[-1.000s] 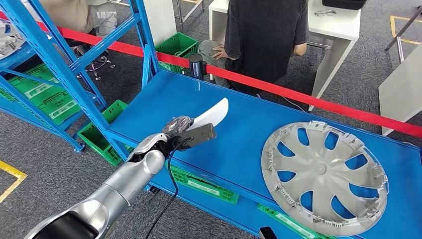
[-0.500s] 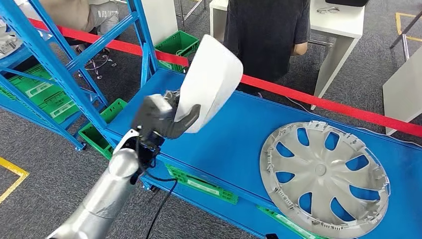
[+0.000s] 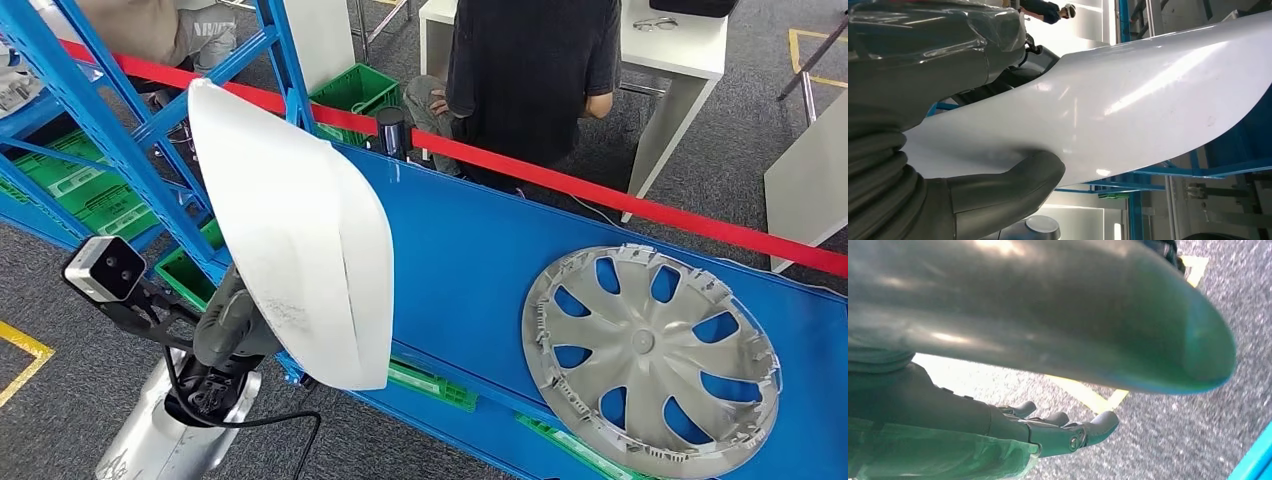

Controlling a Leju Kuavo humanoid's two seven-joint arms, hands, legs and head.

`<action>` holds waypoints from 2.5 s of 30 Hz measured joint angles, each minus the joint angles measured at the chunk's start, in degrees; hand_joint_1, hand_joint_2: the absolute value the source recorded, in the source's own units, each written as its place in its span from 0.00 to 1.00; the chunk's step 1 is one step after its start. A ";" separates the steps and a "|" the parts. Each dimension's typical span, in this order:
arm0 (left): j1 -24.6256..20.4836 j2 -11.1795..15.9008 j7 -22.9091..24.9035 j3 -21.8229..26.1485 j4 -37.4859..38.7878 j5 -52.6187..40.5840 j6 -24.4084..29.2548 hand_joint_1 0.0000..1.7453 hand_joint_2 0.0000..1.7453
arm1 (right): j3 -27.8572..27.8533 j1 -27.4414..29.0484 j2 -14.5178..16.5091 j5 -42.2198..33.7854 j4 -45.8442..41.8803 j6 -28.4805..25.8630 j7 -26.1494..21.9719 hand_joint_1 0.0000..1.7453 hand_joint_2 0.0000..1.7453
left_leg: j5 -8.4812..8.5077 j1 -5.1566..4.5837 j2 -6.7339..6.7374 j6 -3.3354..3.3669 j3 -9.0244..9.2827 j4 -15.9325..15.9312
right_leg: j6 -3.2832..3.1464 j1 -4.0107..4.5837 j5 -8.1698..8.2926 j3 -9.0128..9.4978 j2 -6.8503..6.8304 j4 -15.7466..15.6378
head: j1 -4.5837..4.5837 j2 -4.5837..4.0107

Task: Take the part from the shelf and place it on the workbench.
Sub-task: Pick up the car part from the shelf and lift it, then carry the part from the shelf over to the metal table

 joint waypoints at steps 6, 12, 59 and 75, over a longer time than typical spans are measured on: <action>1.08 0.53 0.25 -0.11 -0.46 0.39 -0.13 1.00 1.00 | 0.01 0.08 -0.23 0.04 0.25 0.01 -0.18 0.00 0.00 | 1.32 0.17 0.29 0.85 1.14 -1.94 | -0.47 0.23 -6.57 -6.85 -0.27 15.10 | 0.20 0.00; 1.42 0.84 0.29 -0.25 -0.50 0.40 -0.10 1.00 1.00 | 0.01 -0.01 -0.60 0.03 0.46 0.02 -0.19 0.00 0.00 | 0.67 -0.17 0.03 -0.12 0.80 -0.59 | 0.88 0.03 -0.75 0.80 -0.76 0.21 | 0.12 0.00; 8.72 4.21 0.06 -1.29 5.10 3.20 -13.75 1.00 1.00 | 0.09 -1.90 -1.32 2.17 -0.69 -0.88 2.18 0.00 0.00 | -3.53 0.25 -0.44 -1.11 6.56 -1.43 | -0.66 0.20 2.41 -0.14 -0.73 -1.49 | -0.16 0.00; 7.43 4.25 -0.38 -2.42 5.02 2.14 -14.45 1.00 1.00 | -0.59 -3.51 -2.91 2.84 -1.56 -1.69 1.59 0.00 0.00 | 5.46 -0.18 0.57 -0.63 -4.06 -0.08 | 0.40 0.30 -5.80 7.58 -0.53 -1.46 | 0.01 0.00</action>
